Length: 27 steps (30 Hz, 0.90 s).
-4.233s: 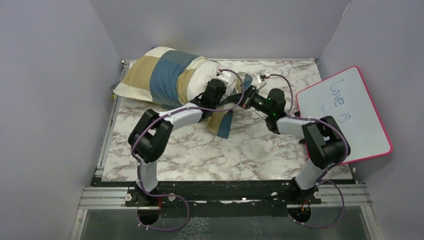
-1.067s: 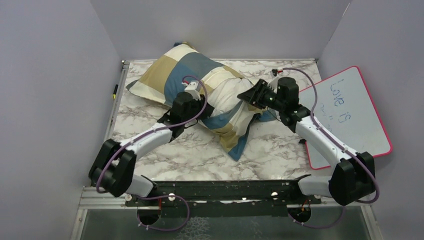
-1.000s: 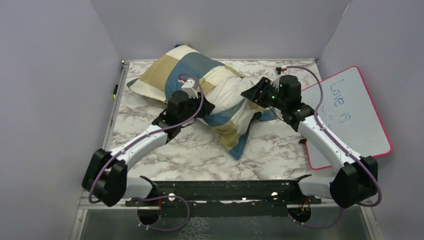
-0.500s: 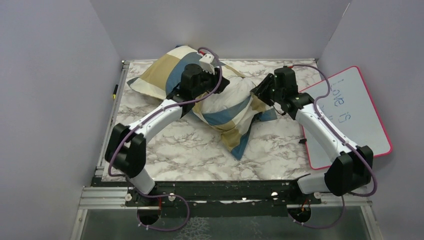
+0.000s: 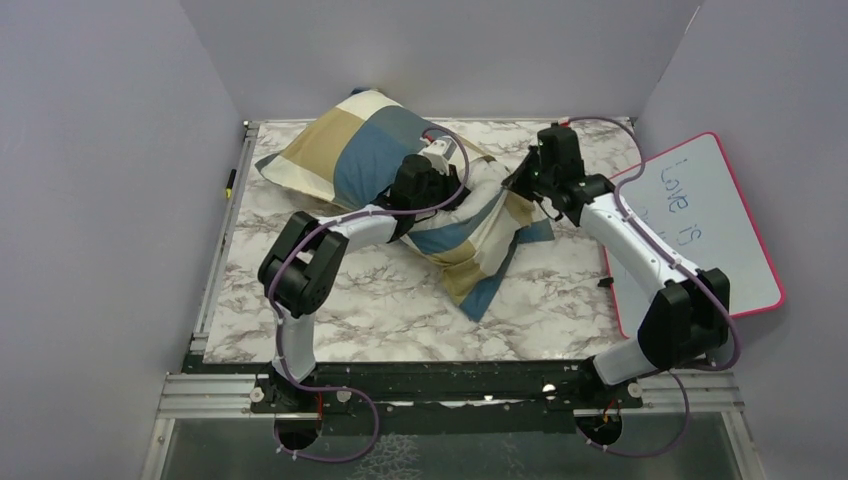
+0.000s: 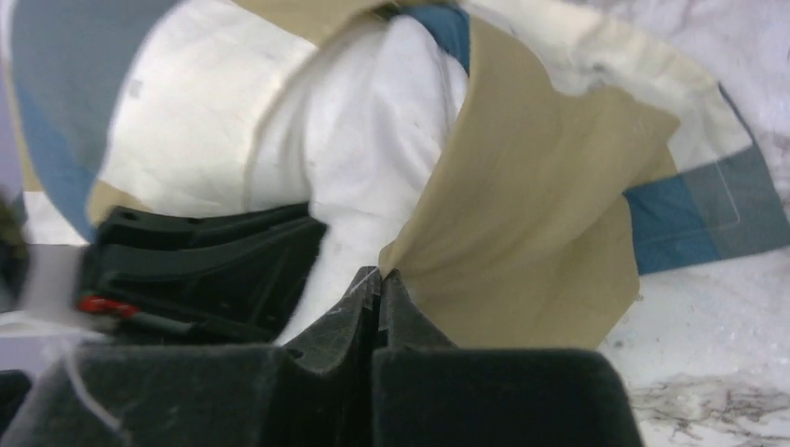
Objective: Put the pillow into the pillowcase
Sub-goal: Stuff the pillow into the pillowcase.
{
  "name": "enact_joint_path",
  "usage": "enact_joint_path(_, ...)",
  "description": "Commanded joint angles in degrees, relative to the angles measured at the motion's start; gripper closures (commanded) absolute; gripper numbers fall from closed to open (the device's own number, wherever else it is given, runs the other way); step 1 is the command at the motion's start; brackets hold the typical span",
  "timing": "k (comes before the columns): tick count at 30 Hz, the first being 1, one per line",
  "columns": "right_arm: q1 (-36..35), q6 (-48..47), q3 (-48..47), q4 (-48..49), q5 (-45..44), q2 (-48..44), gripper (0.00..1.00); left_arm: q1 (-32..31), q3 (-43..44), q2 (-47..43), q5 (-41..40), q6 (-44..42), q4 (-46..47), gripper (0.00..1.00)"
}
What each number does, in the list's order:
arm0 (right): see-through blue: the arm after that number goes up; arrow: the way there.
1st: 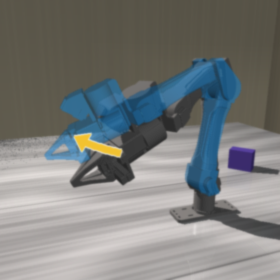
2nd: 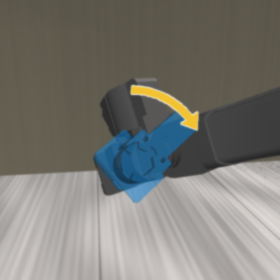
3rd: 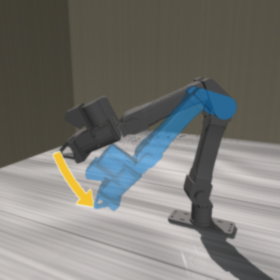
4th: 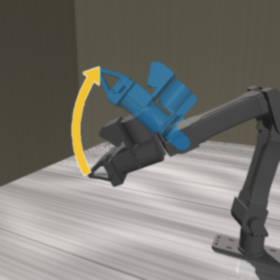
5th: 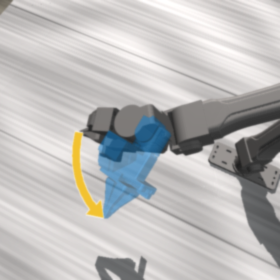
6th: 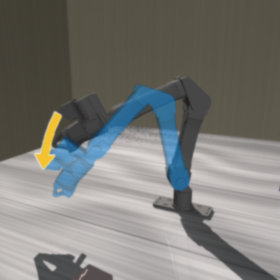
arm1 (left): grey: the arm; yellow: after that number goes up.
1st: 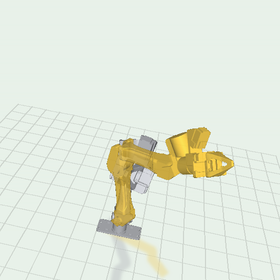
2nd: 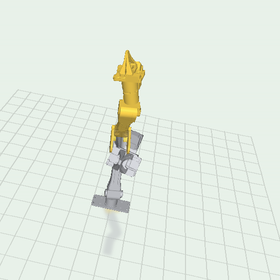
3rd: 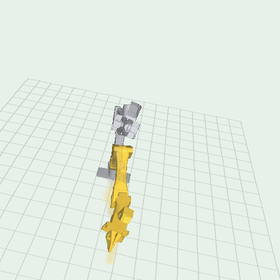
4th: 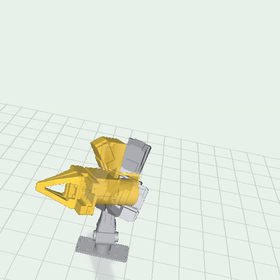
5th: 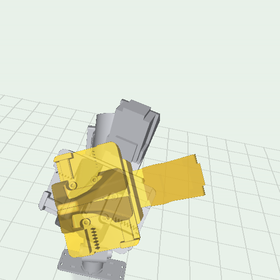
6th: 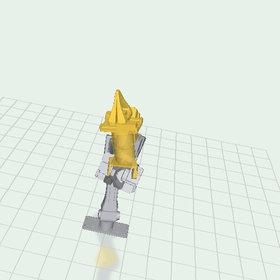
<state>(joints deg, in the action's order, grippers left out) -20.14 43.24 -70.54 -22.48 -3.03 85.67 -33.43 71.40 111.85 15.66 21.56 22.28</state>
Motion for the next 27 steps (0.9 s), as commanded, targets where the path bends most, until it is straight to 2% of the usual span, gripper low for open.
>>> enact_joint_path(1,0.27,-7.60,-7.87,6.82,1.22,-5.94,1.00,-2.50,-7.72,5.10,-12.76,-2.88,-12.72,0.83)
enact_joint_path(4,0.26,-9.00,-4.23,19.82,14.36,-9.78,1.00,-2.51,-10.97,6.97,-14.73,-2.32,-10.56,0.83)
enact_joint_path(6,0.16,-7.24,1.44,32.85,23.62,-12.40,1.00,-2.52,-11.76,8.62,-15.19,-2.14,-9.93,0.83)
enact_joint_path(8,0.14,-3.85,5.62,41.77,29.71,-13.10,1.00,-2.60,-12.08,9.85,-15.22,-1.61,-9.30,0.84)
enact_joint_path(10,0.12,-2.60,8.02,43.49,32.09,-11.29,1.00,-2.60,-12.78,9.76,-15.02,-0.21,-8.35,0.84)
enact_joint_path(13,0.25,-6.50,12.77,39.16,29.10,-8.45,1.00,-2.60,-14.30,6.15,-11.48,2.66,-6.80,0.84)
enact_joint_path(14,0.32,-7.07,14.03,35.43,24.83,-7.77,0.95,-2.42,-14.69,3.76,-10.24,3.66,-6.98,0.83)
enact_joint_path(17,0.45,-5.03,10.43,13.68,7.34,-7.22,0.59,-1.38,-15.83,-6.33,-6.26,6.87,-7.36,0.77)
enact_joint_path(20,0.42,-0.83,5.22,0.50,-0.94,-9.89,0.44,-1.03,-15.11,-16.96,-1.18,8.30,-7.56,0.66)
enact_joint_path(22,0.42,1.32,3.08,-3.41,-2.53,-12.08,0.39,-1.03,-13.32,-21.58,3.09,8.07,-7.44,0.59)
enact_joint_path(24,0.43,1.33,2.74,-3.28,-1.85,-13.77,0.34,-1.11,-12.49,-24.24,9.83,7.70,-5.89,0.53)
enact_joint_path(27,0.38,1.22,2.56,-2.44,-1.92,-14.58,0.31,-1.56,-11.56,-25.89,14.54,4.87,-7.36,0.47)
